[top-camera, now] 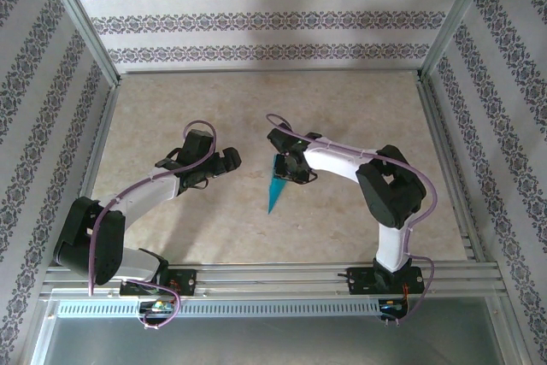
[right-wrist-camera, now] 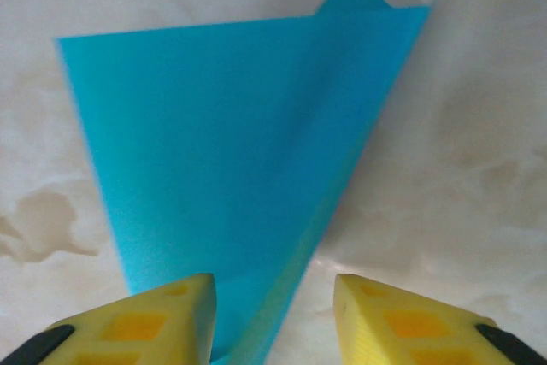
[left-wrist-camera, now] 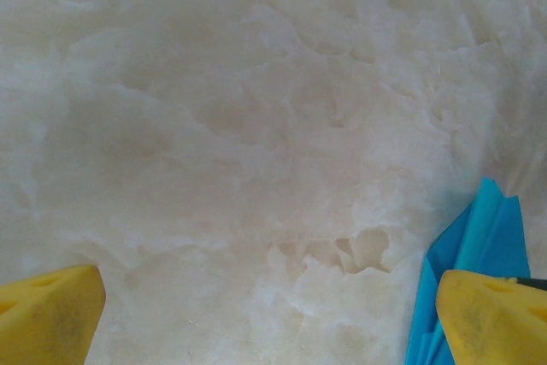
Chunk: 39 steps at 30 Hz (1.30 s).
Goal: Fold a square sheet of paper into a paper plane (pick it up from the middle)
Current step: Turn over the paper plane at the center of the table.
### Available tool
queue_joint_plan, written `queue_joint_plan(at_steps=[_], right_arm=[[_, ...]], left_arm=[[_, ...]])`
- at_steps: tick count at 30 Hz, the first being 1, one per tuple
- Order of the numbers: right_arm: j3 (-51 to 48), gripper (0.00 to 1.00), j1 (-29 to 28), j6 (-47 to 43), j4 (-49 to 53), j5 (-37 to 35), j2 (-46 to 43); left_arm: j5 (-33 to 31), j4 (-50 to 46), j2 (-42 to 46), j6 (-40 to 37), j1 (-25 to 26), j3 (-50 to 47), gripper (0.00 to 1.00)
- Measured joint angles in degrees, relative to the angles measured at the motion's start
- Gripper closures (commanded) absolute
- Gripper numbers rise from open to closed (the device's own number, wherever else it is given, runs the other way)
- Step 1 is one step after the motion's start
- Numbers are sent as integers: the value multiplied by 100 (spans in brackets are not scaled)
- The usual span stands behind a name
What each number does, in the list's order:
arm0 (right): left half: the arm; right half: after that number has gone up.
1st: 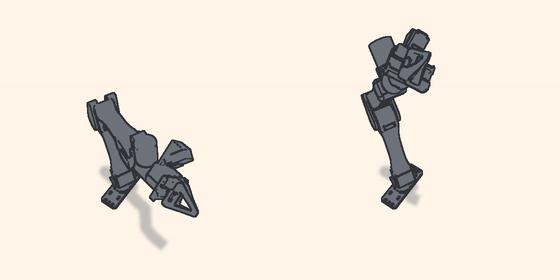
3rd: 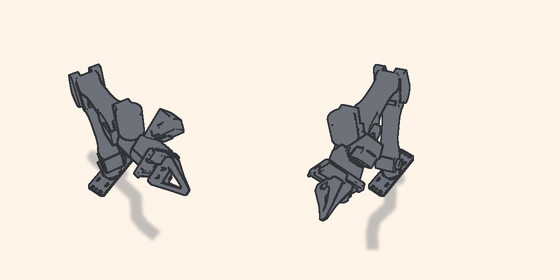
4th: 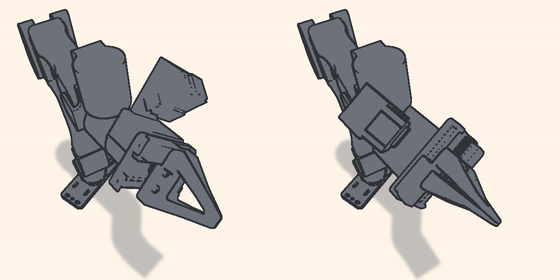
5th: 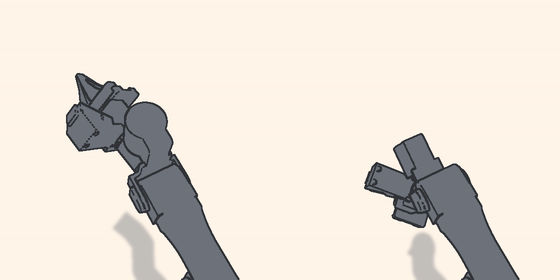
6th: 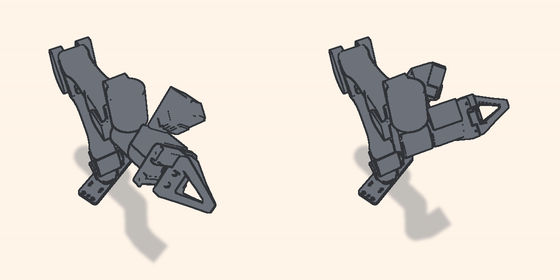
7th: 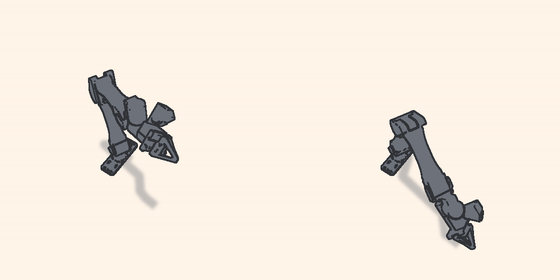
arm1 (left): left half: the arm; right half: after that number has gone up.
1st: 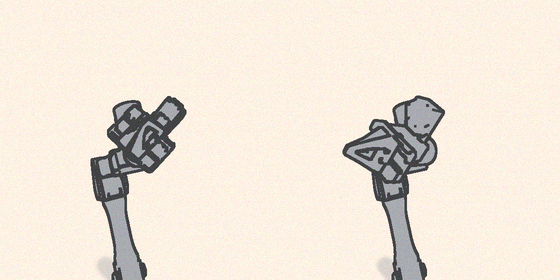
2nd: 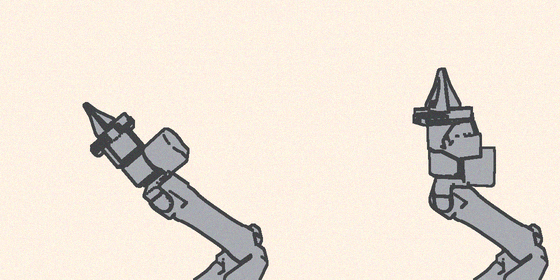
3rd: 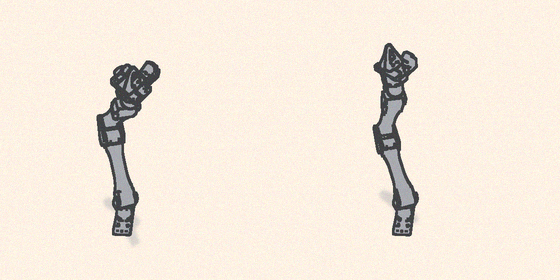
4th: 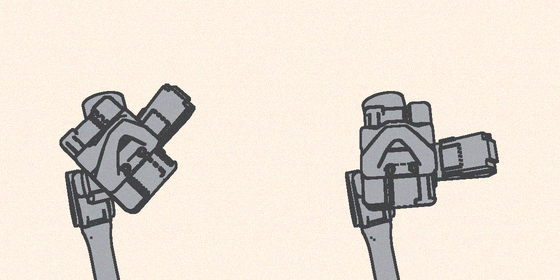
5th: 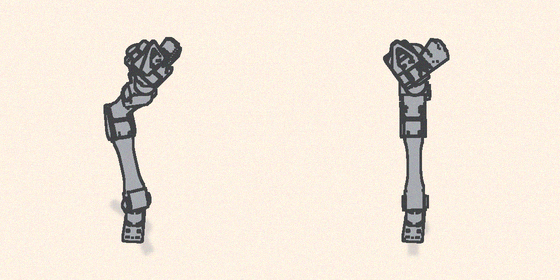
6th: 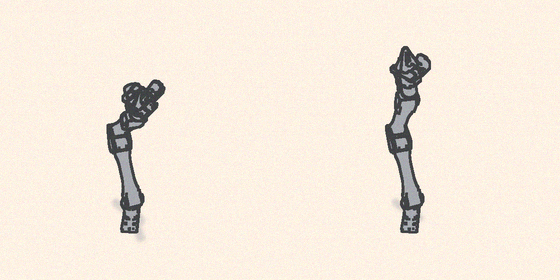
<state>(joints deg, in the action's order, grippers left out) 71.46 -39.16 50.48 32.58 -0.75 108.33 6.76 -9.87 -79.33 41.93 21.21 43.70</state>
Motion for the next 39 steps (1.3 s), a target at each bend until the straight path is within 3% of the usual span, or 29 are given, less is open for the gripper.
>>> queue_joint_plan(at_steps=[5, 9, 13, 18, 28, 33, 39], right_arm=[[-70, 75, 0, 90, 98, -57, -122], [-76, 94, 2, 166, 94, -92, -219], [-149, 100, 52, 122, -90, 15, -332], [-146, 100, 140, -173, -649, 586, -407], [-127, 100, 267, -352, -2562, 2771, -374], [-538, 99, 516, -74, -3589, 3491, -70], [-1145, 98, 857, 42, -3939, 3805, 308]], left_arm=[[0, -2, 0, 0, 0, 0, 0], [0, -2, 0, 0, 0, 0, 0], [-57, -7, 4, 2, -13, 0, 0], [-125, -50, 402, 46, -275, -52, 0], [-120, -94, 1598, 238, -859, -494, 0], [136, -63, 1615, 354, -859, -702, 4], [682, 214, 1180, 538, -859, -883, 14]])
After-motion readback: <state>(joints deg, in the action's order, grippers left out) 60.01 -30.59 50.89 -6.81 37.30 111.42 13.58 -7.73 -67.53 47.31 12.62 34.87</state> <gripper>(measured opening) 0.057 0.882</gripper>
